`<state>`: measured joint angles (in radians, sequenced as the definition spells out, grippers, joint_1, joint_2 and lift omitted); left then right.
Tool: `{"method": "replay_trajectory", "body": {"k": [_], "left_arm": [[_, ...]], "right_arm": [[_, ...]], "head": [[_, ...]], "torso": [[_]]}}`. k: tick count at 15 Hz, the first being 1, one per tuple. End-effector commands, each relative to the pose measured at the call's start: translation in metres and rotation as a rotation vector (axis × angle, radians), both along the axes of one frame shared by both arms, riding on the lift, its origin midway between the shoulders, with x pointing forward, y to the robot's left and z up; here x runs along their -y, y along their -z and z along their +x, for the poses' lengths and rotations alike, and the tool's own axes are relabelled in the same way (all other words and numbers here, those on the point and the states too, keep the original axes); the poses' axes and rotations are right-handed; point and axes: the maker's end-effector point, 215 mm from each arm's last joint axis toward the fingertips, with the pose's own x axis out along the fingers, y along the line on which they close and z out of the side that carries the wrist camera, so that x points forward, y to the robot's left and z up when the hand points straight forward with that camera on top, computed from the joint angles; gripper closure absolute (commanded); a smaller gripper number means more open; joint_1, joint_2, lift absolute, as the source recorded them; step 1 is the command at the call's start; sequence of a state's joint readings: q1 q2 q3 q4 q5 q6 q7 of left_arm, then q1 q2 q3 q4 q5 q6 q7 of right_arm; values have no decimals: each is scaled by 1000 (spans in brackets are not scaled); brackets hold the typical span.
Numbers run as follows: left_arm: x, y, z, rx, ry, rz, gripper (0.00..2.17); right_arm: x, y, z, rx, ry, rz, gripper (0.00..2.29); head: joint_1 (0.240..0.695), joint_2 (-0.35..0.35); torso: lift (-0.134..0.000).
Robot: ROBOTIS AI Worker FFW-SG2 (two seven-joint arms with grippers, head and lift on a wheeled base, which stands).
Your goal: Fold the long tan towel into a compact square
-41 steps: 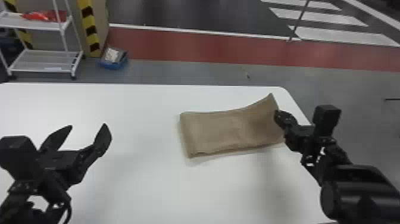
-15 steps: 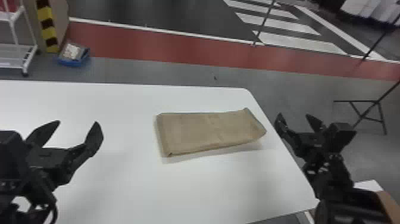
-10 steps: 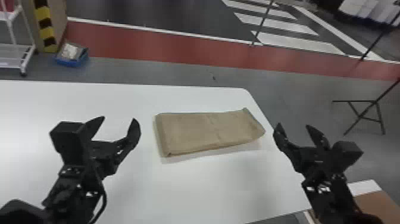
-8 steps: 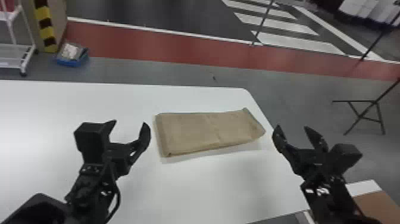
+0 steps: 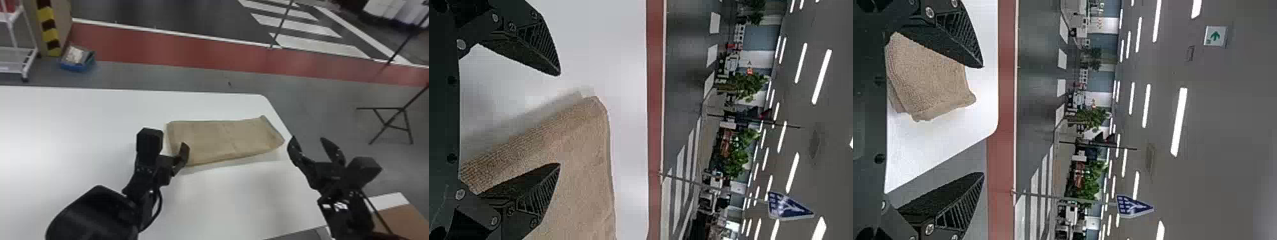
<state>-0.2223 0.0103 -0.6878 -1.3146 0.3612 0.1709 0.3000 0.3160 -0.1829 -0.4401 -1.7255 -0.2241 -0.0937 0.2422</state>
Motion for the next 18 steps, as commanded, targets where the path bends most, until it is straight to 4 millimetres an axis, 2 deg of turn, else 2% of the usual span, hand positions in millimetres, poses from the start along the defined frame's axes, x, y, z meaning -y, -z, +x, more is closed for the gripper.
{"method": "replay_trajectory", "body": {"k": [1,4,8,10,15,16,18], "left_arm": [[8,6,1,-14,17,9,275],[13,5,3,-6,36,20,363],[20,14,-1,-25,68,41,461],[18,24,-4,-54,73,64,603],[26,34,-15,-82,115,90,606],[28,33,-17,-78,121,95,680],[29,29,-18,-70,115,97,1082]], "right_arm": [[4,4,2,-1,3,-4,127],[8,8,6,-7,9,1,127],[7,11,10,-10,7,4,127],[6,9,11,-7,3,2,127],[5,5,14,0,-6,-1,127],[4,5,14,-2,-7,-1,127],[4,3,14,2,-8,-3,130]], "head": [[695,-350],[695,-350],[695,-350],[695,-350],[695,-350],[695,-350],[695,-350]], "torso": [[-123],[-123],[-123],[-123],[-123],[-123],[-123]]}}
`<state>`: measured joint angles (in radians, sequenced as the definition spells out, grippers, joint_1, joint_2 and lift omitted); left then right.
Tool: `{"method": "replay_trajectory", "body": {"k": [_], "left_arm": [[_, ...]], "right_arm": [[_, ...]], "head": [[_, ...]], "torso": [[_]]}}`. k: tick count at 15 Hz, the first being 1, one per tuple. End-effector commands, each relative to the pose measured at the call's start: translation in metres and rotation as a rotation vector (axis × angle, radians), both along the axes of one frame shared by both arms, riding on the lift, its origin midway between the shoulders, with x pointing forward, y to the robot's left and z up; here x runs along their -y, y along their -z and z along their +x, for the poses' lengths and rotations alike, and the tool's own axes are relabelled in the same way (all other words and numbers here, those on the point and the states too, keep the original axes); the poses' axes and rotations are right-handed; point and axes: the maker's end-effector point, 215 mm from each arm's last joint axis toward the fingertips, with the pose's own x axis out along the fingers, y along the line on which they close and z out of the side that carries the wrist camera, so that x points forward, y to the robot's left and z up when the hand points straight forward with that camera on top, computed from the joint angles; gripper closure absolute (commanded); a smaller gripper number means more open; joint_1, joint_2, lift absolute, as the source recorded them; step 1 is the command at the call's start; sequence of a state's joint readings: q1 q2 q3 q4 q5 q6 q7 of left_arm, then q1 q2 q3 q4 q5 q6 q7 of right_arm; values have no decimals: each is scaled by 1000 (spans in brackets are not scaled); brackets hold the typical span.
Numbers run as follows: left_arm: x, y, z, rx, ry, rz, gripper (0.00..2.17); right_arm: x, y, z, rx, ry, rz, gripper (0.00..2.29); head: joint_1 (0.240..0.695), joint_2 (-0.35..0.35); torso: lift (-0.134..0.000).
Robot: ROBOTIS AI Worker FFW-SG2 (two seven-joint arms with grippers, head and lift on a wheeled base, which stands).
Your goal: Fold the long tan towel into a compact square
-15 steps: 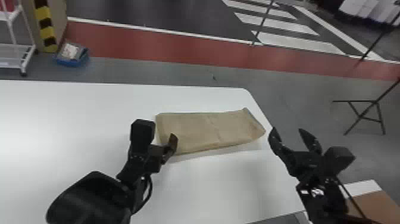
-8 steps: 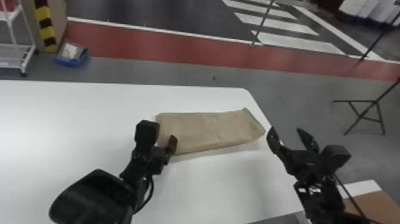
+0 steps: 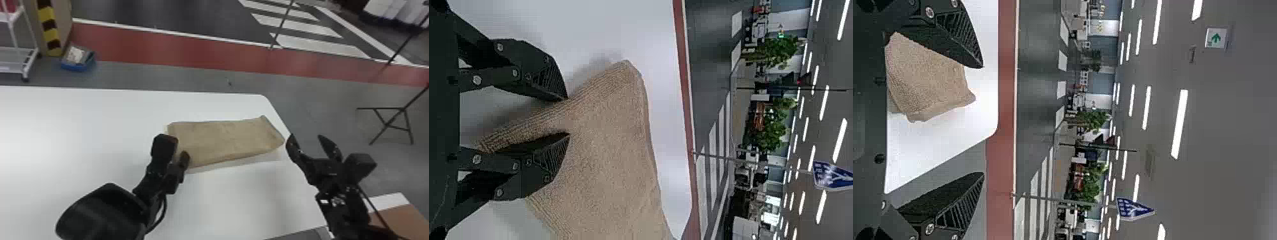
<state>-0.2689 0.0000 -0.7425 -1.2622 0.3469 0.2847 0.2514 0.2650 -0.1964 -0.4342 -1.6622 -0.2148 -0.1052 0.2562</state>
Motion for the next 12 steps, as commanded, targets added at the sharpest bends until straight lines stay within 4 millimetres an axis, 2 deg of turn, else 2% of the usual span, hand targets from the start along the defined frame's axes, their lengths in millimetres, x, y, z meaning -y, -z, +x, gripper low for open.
{"method": "replay_trajectory", "body": {"k": [1,4,7,12], "left_arm": [[5,-12,-1,13,1,-9,1285],[-17,-22,-2,5,2,14,1301],[-62,-30,1,-8,-16,68,1301],[-175,-40,10,-12,-144,123,1301]], "right_arm": [[0,-2,0,3,-2,-3,130],[-1,3,0,-10,-1,6,130],[-9,3,4,-7,-15,10,130],[-29,6,13,-14,-46,18,130]], "head": [[695,-350],[695,-350],[695,-350],[695,-350]], "torso": [[-123],[-123],[-123],[-123]]}}
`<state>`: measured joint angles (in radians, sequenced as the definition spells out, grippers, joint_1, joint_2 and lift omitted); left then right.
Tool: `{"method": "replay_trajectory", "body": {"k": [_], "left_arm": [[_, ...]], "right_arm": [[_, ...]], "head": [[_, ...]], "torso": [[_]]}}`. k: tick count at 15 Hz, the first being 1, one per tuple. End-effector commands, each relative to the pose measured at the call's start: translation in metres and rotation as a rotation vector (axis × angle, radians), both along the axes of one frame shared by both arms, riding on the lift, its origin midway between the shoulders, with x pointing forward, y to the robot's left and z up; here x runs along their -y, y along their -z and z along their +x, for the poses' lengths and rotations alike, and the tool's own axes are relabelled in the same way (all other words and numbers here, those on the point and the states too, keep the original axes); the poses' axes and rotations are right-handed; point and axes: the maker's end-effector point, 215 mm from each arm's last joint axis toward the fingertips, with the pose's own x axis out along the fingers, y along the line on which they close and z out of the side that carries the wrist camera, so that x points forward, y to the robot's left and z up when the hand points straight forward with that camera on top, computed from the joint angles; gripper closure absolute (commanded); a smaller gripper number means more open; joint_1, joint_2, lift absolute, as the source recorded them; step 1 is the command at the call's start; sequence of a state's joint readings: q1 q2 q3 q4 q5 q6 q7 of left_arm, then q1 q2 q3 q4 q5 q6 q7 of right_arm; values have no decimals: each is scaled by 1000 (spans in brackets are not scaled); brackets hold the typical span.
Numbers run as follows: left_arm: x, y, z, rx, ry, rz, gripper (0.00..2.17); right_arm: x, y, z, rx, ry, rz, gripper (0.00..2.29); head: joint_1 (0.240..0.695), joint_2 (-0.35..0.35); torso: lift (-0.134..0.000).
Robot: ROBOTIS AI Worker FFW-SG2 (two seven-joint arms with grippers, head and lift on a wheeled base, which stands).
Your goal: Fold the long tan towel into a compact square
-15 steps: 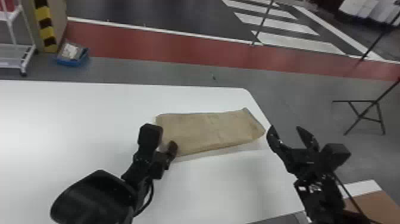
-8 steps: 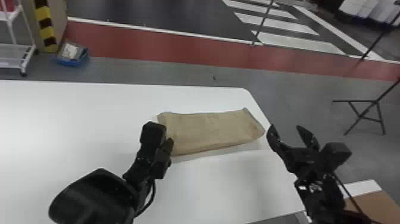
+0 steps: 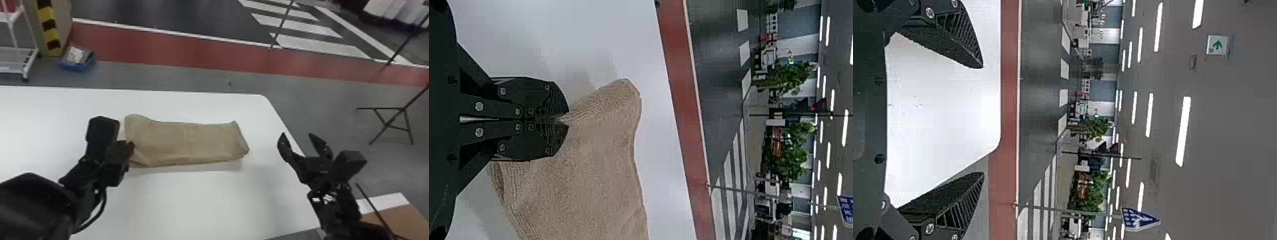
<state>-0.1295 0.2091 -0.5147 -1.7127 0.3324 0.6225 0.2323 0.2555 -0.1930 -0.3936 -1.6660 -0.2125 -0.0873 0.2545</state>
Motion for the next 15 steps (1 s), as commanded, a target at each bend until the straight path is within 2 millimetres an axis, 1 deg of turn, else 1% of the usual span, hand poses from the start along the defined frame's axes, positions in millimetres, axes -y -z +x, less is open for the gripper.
{"method": "replay_trajectory", "body": {"k": [1,2,3,4,5,6,7,8,9,11,12,13,15], "left_arm": [[-51,2,-3,14,-49,58,1301],[-71,13,-10,-15,-65,75,1301],[-88,18,-17,-32,-76,63,1301],[-100,17,-21,-31,-87,62,1301],[-105,18,-24,-32,-85,64,1301],[-119,18,-26,-32,-102,71,1301],[-126,18,-25,-29,-110,73,1298],[-129,16,-24,-27,-111,69,1298],[-139,14,-24,-25,-119,81,1288],[-145,11,-21,-18,-117,78,1268],[-147,9,-19,-9,-116,87,1058],[-146,6,-17,5,-112,95,907],[-144,1,-16,25,-112,84,178]], "right_arm": [[-11,3,4,-6,-17,4,130],[-13,3,5,-6,-20,5,130],[-15,3,6,-8,-22,5,130],[-18,6,8,-14,-28,8,130],[-21,6,9,-15,-33,9,130],[-24,6,10,-16,-35,9,130],[-27,6,11,-18,-39,12,130],[-28,6,11,-19,-39,12,130],[-29,3,12,-16,-41,11,130],[-31,5,10,-24,-42,15,130],[-33,4,9,-25,-45,15,130],[-34,4,8,-31,-47,18,130],[-35,5,8,-40,-49,20,130]], "head": [[695,-350],[695,-350],[695,-350],[695,-350],[695,-339],[695,-327],[695,-315],[695,-305],[695,-284],[695,-270],[695,-263],[695,-258],[695,-247]], "torso": [[-123],[-123],[-123],[-123],[-123],[-123],[-123],[-123],[-123],[-123],[-123],[-123],[-123]]}}
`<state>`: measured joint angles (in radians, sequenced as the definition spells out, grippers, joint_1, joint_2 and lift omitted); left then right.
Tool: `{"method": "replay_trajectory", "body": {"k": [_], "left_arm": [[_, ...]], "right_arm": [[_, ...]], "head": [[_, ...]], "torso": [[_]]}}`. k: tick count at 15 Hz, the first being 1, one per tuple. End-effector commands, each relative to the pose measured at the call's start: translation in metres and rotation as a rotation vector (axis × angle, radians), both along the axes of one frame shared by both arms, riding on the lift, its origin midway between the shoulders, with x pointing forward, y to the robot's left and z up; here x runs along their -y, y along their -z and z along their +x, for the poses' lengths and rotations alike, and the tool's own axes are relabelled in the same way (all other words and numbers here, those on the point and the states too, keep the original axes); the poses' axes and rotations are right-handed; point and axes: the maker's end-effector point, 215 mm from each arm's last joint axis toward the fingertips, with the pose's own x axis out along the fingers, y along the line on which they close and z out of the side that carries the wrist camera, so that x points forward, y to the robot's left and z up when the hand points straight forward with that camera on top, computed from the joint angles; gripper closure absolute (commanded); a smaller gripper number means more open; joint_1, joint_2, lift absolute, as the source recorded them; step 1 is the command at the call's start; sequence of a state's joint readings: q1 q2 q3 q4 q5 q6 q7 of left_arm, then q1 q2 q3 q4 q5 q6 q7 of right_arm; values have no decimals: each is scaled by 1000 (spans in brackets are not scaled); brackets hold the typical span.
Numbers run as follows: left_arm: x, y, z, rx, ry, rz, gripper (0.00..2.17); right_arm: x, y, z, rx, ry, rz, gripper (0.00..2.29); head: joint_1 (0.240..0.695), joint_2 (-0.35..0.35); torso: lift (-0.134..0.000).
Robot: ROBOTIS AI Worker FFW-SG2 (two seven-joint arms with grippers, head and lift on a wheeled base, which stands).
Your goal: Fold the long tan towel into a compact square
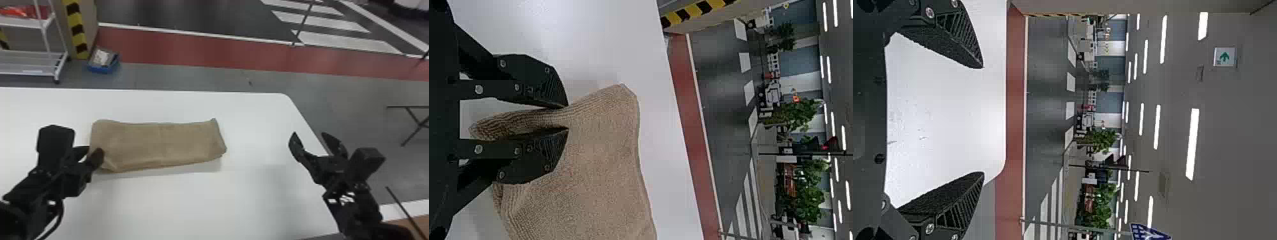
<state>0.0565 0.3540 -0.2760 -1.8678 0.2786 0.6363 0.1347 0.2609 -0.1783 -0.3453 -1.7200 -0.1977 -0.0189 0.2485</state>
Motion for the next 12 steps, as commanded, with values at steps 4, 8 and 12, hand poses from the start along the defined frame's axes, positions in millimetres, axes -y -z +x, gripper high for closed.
{"method": "replay_trajectory", "body": {"k": [4,8,12], "left_arm": [[-6,-58,6,178,-44,-61,73],[24,-71,5,200,6,-103,680],[63,-58,15,168,42,-115,1905]], "right_arm": [[-15,8,4,-49,-24,20,130],[-63,25,18,-100,-88,16,130],[-81,62,30,-294,-117,114,130]], "head": [[695,-244],[695,-213],[695,-203]], "torso": [[-123],[-123],[-123]]}}
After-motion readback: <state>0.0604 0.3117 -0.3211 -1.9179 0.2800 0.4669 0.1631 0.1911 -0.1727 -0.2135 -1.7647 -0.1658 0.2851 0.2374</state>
